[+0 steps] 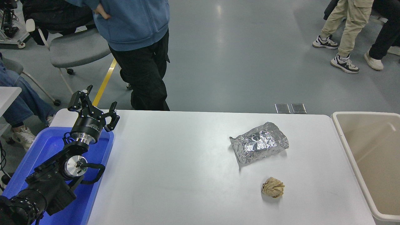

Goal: Dispose of the paper cup in the dustbin

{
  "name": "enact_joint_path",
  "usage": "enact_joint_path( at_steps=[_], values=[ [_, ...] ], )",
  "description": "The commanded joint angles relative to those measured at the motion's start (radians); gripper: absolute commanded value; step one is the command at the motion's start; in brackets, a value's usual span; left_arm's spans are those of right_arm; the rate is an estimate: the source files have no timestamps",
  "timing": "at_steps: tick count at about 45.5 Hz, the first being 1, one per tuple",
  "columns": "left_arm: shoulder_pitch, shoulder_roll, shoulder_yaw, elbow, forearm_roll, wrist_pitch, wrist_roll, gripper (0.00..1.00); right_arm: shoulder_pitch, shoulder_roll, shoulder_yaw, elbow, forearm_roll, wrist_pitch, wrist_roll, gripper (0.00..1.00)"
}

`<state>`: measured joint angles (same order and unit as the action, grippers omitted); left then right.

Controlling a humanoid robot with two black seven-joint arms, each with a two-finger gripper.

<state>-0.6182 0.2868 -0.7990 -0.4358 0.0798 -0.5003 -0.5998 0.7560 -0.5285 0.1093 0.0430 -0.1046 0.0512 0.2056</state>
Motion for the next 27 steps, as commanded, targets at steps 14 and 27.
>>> enact_joint_path(
  at_steps=[14, 27],
  values=[
    [0.000, 0.000, 0.000, 0.000, 0.000, 0.000, 0.000, 1.00, -0.072, -0.062, 0.587, 0.429, 0.003, 0.010, 0.100, 0.99],
    [0.000, 0.000, 0.000, 0.000, 0.000, 0.000, 0.000, 1.00, -0.251, 0.067, 1.035, 0.735, -0.220, 0.001, 0.117, 0.99]
  ],
)
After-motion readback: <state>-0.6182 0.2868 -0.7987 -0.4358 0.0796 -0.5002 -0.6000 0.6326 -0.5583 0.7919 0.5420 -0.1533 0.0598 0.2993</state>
